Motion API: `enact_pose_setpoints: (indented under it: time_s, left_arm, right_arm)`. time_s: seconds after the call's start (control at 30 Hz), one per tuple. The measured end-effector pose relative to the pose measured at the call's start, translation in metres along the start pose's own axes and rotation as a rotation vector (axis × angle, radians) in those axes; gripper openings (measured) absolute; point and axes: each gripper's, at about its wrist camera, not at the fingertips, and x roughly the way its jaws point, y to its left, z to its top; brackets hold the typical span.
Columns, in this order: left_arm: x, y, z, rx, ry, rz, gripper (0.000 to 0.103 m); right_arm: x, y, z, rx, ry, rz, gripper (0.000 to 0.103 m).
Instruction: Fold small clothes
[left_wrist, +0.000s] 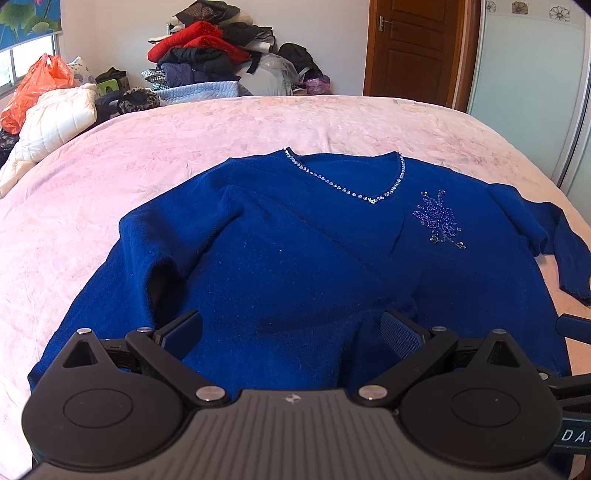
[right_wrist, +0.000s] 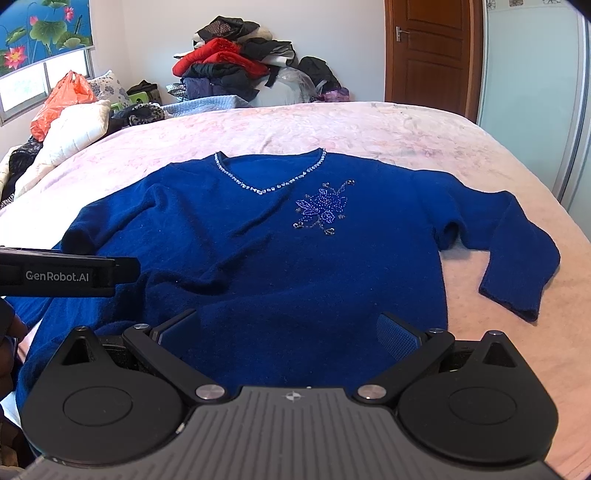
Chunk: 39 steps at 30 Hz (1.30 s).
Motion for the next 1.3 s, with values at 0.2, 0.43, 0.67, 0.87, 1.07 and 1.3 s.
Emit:
enact_pose_setpoints:
  time_s: [0.2, 0.43, 0.67, 0.87, 1.07, 1.3]
  left_arm:
    - [-0.0005, 0.001, -0.0007, -0.005, -0.003, 0.001, 0.103]
    - [0.0011, 0.0016, -0.0011, -0.005, 0.006, 0.003, 0.103]
    - [0.0024, -0.0006, -0.0006, 0.001, 0.008, 0.006, 0.103]
    - [0.0045, 0.001, -0.0013, -0.006, 0.012, 0.012, 0.103]
    - [0.0051, 0.0009, -0.0023, -0.008, 0.011, 0.025, 0.103]
    - [0.0058, 0.0007, -0.0029, -0.008, 0.013, 0.034, 0.103]
  right_arm:
    - [-0.0007, 0.0003, -0.0001, -0.002, -0.002, 0.003, 0.103]
    - [-0.0017, -0.0004, 0.0, -0.002, -0.001, 0.009, 0.103]
    - [-0.0013, -0.0012, 0.0006, 0.005, 0.002, 0.009, 0.103]
    - [-0.0011, -0.0023, 0.0006, 0.008, 0.007, 0.017, 0.103]
    - [-0.001, -0.0018, 0.0001, 0.007, 0.005, 0.016, 0.103]
    - [-0.0002, -0.0017, 0.0, 0.017, 0.009, 0.03, 0.103]
